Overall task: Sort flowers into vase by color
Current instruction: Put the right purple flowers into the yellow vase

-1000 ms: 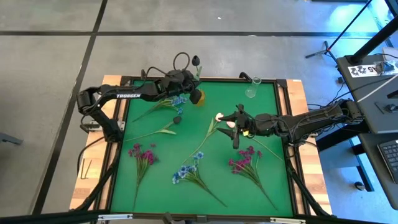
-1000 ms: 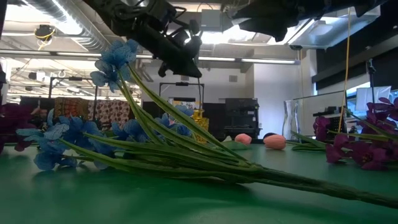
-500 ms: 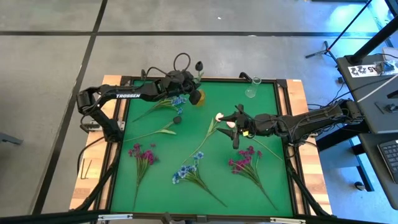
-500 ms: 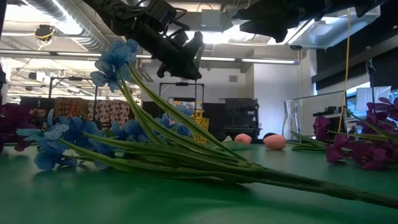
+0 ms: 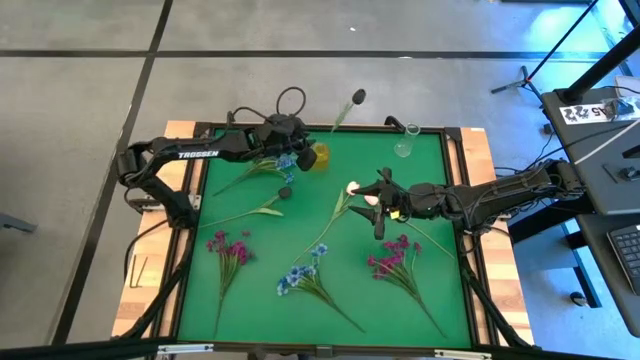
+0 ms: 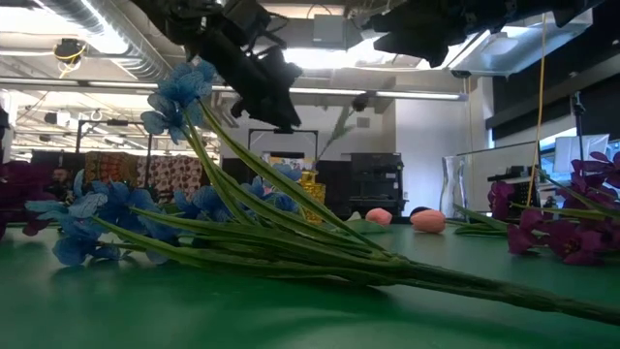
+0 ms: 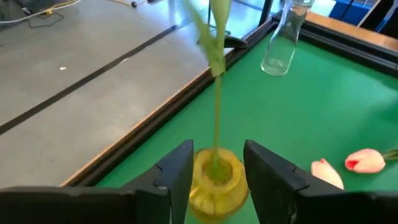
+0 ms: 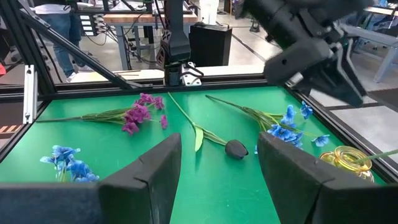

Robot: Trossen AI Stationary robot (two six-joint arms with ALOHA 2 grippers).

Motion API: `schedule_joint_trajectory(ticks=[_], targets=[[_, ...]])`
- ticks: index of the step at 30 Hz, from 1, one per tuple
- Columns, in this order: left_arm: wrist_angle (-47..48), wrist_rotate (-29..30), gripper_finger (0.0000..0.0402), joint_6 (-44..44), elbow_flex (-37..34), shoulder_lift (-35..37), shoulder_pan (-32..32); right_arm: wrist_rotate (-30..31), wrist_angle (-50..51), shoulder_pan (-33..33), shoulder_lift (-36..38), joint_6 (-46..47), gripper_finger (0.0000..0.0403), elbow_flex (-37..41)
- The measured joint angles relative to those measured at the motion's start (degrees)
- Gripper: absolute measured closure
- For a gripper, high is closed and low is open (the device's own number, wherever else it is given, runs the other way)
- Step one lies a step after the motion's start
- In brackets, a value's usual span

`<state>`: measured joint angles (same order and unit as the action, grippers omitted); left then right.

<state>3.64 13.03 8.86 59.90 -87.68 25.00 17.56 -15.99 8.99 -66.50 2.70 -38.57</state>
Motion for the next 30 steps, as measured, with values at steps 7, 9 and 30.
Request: schedule_joint_trajectory(ticks=[7, 9, 30], targets=[[1.2, 0.1, 0.0247, -0.2, 0.0, 7.2, -1.8, 0.0, 1.1, 0.0, 0.0, 0.0, 0.0194, 0.0], [1.4, 0.0, 0.0247, -0.2, 0.0, 9.7, -3.3, 0.0, 2.1, 0.0, 0.0, 0.0, 0.0194, 0.0], [0.1, -2.5, 0.0246, -3.4, 0.0, 18.7, -27.0, -4.4, 34.3, 0.0, 0.0, 9.0, 0.0194, -15.0]])
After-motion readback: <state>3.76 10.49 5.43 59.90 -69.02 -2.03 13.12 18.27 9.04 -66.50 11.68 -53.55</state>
